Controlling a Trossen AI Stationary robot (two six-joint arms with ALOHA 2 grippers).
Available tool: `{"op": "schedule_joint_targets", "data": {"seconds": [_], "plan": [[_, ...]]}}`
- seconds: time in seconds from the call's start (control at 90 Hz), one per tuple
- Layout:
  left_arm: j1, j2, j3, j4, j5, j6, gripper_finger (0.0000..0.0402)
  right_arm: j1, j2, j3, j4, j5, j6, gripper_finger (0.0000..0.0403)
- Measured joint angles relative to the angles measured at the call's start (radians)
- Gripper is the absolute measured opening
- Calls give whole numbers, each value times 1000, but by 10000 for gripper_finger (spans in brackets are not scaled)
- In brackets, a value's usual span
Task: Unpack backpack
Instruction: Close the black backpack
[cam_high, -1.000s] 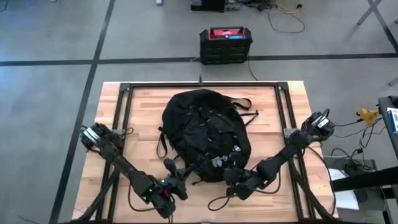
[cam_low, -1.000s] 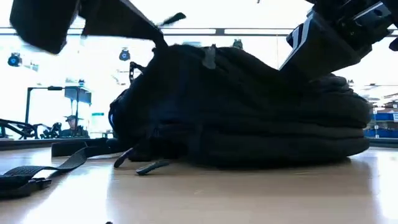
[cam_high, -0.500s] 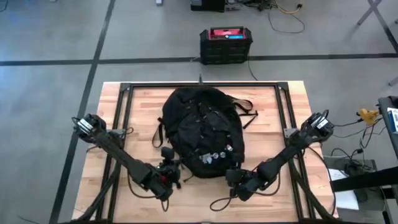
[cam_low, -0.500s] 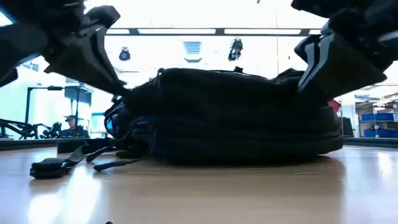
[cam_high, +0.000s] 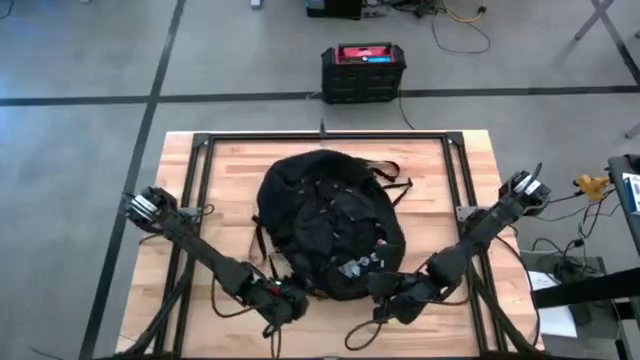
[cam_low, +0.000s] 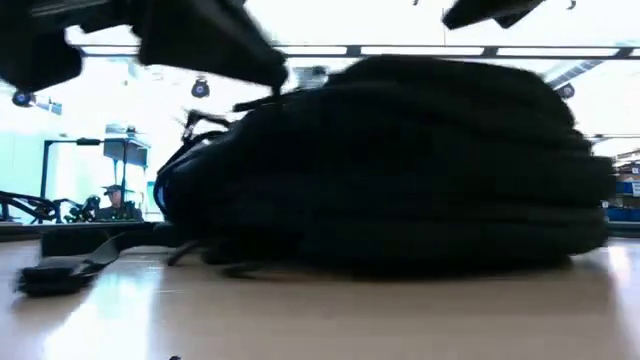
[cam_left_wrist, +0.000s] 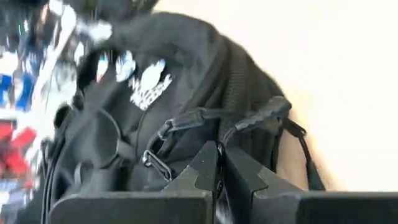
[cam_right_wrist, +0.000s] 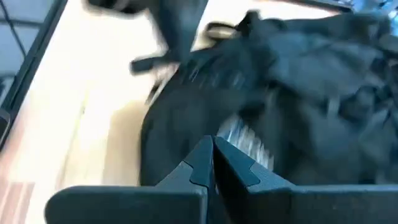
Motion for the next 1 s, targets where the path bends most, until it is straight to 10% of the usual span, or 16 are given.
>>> {"op": "schedule_joint_targets", "data": {"seconds": [0.489, 1.0], "plan": [[96, 132, 313, -238, 433, 202, 0, -28, 93, -166, 81, -376, 77, 0], [126, 127, 230, -493, 442, 134, 2, 60, 31, -202, -117, -436, 297, 0]]}}
